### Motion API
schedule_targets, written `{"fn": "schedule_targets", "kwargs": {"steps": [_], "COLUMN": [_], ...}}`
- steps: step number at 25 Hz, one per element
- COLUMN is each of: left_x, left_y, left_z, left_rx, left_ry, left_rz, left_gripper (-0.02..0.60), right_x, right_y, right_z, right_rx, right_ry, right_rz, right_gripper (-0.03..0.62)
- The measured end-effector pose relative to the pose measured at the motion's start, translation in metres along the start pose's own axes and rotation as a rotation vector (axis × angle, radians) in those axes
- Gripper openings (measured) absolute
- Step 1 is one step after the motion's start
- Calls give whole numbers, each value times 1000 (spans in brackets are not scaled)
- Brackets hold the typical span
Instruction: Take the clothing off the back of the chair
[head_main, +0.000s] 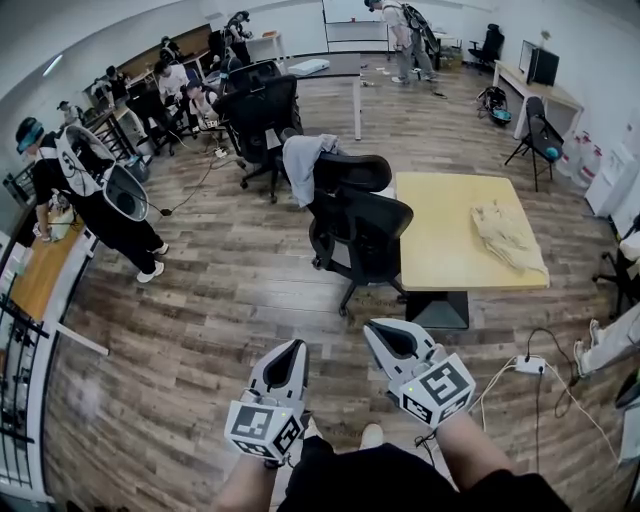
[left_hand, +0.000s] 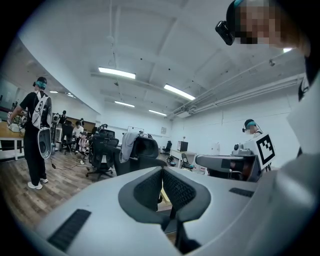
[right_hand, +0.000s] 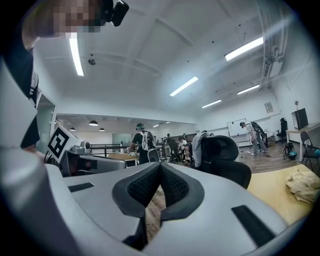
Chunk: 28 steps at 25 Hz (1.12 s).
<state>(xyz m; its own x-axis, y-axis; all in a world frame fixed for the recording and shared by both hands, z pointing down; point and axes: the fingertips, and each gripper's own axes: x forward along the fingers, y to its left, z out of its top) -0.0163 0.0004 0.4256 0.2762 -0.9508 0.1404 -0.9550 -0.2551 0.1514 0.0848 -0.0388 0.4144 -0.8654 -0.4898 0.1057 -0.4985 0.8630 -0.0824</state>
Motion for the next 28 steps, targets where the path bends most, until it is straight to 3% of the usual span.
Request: {"fn": "schedule_targets", "kwargs": {"steps": [28], "left_x": [-8], "left_y": [162], "left_z": [33], "left_rx": [-14], "left_ry": [-22], "left_rz": [-61], "left_gripper": [20], "right_x": [149], "right_y": [44], "right_z": [23], "right_rx": [11], "right_ry": [12], "right_rz": [-72], "right_gripper": [12]}}
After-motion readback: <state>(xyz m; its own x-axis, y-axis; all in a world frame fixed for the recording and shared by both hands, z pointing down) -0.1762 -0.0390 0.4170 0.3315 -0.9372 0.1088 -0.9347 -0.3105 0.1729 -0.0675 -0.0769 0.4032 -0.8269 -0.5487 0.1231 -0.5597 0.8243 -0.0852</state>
